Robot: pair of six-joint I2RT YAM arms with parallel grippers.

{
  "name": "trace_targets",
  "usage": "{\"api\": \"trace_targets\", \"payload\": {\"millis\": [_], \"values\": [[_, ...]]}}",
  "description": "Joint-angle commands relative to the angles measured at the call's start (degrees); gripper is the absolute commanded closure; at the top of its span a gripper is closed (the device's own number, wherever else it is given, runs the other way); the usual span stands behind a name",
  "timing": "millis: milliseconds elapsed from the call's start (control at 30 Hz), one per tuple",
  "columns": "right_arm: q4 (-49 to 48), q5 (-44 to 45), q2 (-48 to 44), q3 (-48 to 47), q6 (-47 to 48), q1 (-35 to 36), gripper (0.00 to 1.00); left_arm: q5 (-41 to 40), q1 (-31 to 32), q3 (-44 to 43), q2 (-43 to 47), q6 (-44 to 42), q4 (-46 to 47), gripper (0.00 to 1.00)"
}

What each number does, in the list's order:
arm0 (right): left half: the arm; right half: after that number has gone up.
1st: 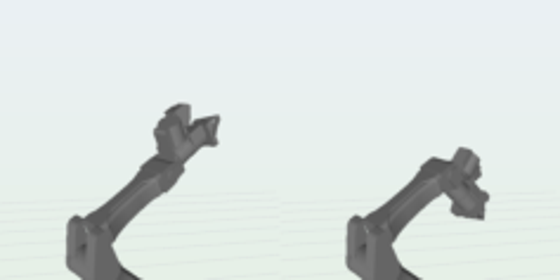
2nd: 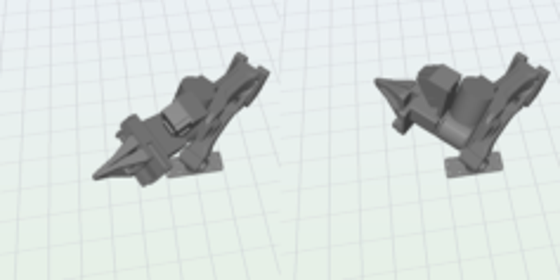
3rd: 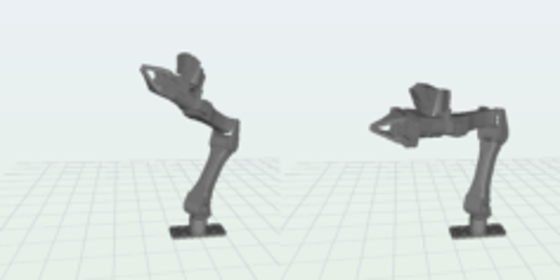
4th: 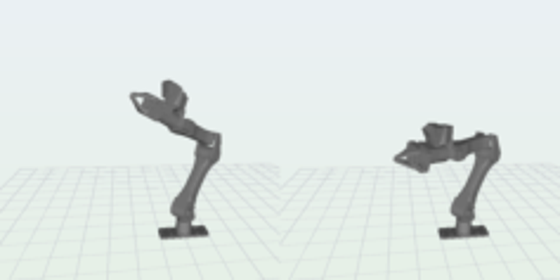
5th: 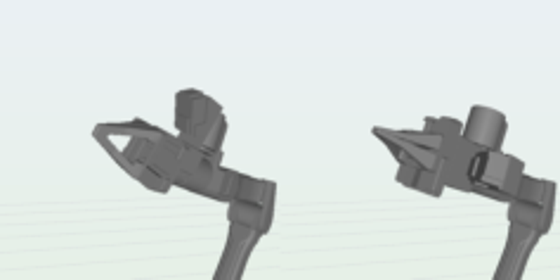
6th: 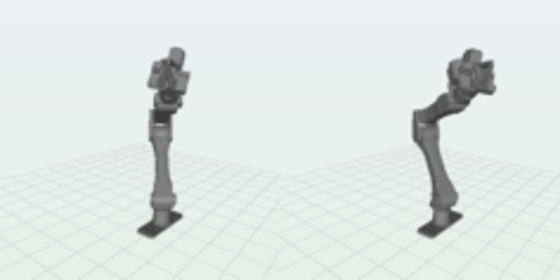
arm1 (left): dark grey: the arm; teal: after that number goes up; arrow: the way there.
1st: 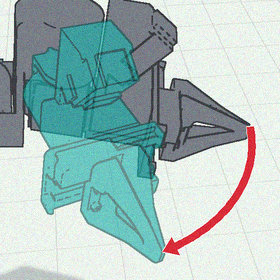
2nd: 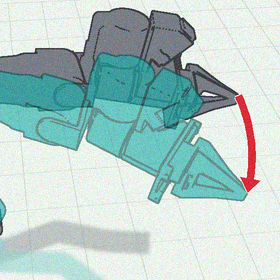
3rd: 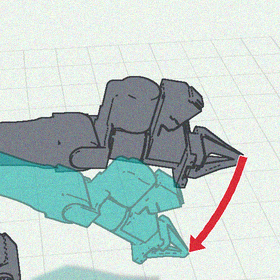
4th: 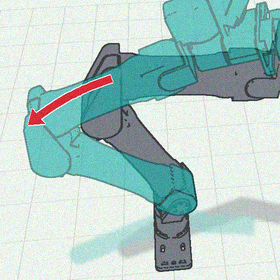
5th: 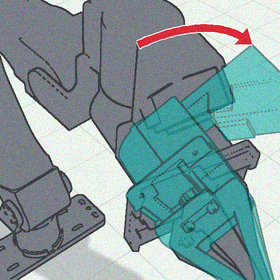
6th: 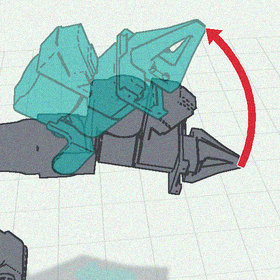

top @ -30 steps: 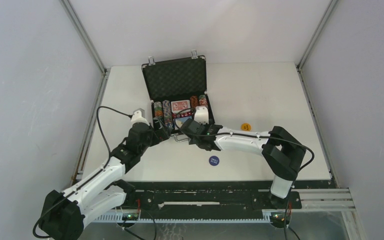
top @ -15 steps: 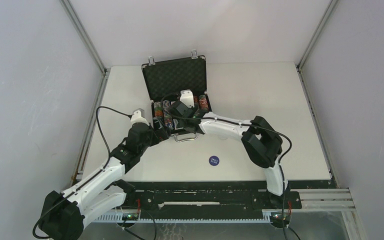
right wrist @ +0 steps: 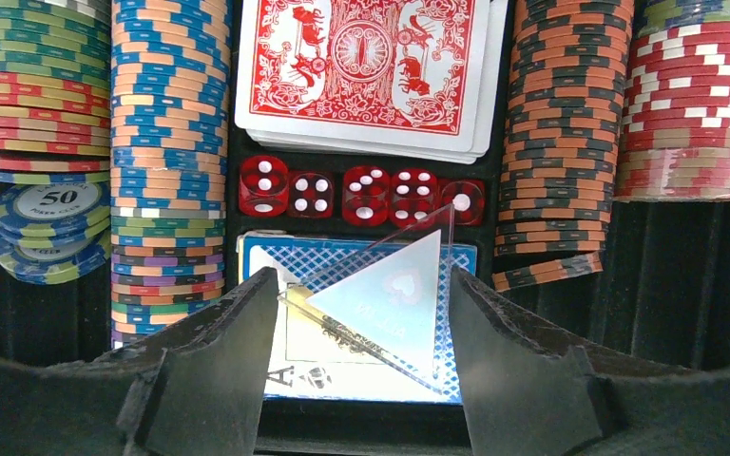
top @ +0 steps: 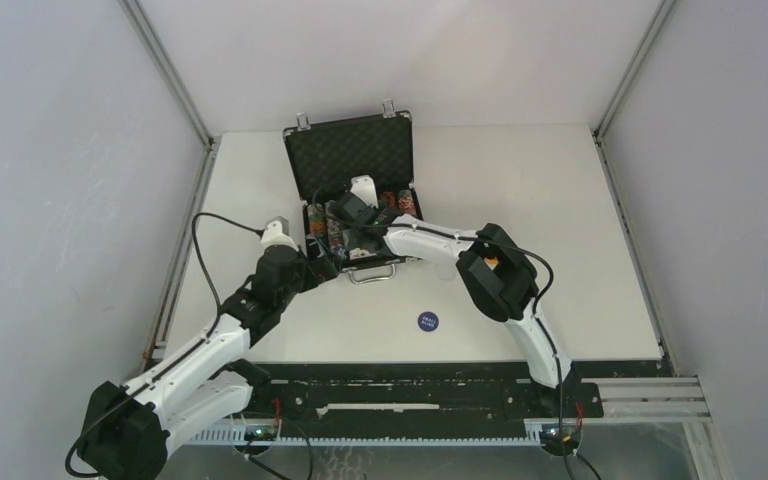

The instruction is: Pack up texas hold em set

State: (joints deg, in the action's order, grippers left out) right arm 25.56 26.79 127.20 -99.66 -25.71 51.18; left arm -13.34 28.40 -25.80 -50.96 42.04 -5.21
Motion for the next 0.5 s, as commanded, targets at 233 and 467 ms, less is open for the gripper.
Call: {"api": "trace_targets", "payload": {"millis": [233, 467], "values": [[-3.8, 2.2, -14.4, 7.9, 2.2, 0.8, 0.15, -0.4, -0.3, 1.5, 0.4, -0.1, 1.6, 0.00], [-5.3, 7.2, -30.9, 25.5, -2.0, 1.8, 0.16, 1.7, -0.3, 1.8, -0.3, 0.5, 3.0, 0.00]]}}
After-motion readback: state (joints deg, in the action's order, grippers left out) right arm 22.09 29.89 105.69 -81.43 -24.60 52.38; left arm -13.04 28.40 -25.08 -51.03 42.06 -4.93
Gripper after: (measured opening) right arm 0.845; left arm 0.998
